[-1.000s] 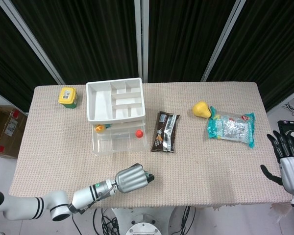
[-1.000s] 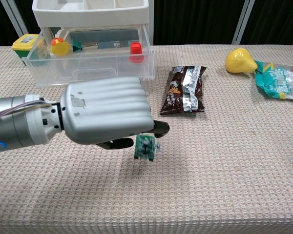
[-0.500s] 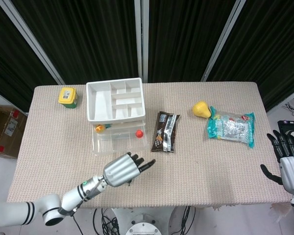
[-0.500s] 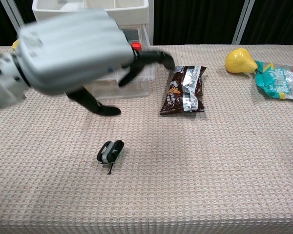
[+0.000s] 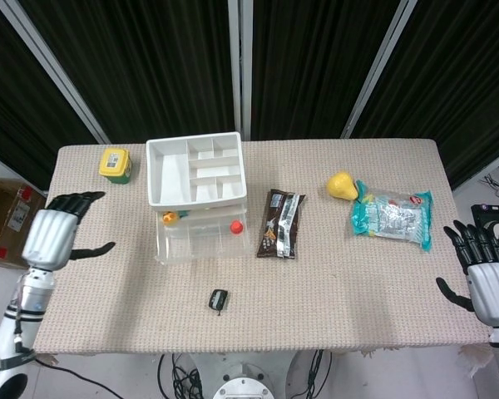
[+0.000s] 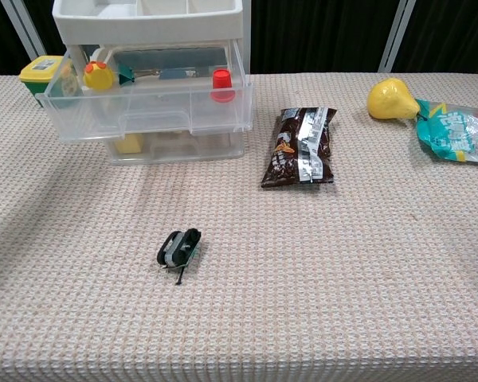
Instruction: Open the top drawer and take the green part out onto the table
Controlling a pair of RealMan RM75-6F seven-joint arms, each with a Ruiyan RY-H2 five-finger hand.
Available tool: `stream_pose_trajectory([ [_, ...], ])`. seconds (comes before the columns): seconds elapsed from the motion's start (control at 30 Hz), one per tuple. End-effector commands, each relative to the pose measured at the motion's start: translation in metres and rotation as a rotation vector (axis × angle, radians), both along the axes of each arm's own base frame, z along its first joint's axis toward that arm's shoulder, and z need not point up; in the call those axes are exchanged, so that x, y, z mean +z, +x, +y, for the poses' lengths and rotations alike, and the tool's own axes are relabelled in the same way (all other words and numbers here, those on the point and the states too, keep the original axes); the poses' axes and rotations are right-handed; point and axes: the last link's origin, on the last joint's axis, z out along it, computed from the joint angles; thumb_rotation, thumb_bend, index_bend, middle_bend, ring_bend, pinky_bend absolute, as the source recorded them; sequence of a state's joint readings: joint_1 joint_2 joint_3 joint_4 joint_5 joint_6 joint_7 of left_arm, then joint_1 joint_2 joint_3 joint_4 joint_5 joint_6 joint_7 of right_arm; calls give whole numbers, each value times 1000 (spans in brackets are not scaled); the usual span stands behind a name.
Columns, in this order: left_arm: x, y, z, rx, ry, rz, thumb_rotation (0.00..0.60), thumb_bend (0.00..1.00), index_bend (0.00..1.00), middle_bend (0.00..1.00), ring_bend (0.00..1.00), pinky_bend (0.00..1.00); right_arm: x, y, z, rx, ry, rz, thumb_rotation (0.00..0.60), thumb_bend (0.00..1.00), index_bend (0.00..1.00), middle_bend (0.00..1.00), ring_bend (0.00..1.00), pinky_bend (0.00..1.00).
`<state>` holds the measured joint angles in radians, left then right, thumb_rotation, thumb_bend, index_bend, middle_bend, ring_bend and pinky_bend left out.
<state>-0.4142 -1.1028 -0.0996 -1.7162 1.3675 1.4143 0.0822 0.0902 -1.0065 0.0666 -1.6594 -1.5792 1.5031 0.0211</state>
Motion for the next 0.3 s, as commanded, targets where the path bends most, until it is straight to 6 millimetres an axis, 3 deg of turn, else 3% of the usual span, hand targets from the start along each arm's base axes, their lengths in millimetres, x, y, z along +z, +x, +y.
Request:
stream_pose_trajectory([
  [0.03,23,-60,-36,207,19,-4,354,4,201,245,245,260,-3,0,-2,11,18,-13,600,210,0,0,0,0],
  [0.13,23,-71,-64,241,33,-36,352,4,200,245,245,259,-6,1,-1,29,20,-25,600,212,0,0,0,0],
  [0.3,18,-71,-96,215,73,-33,359,4,200,245,245,259,-12,5,1,52,29,-37,600,212,0,0,0,0],
])
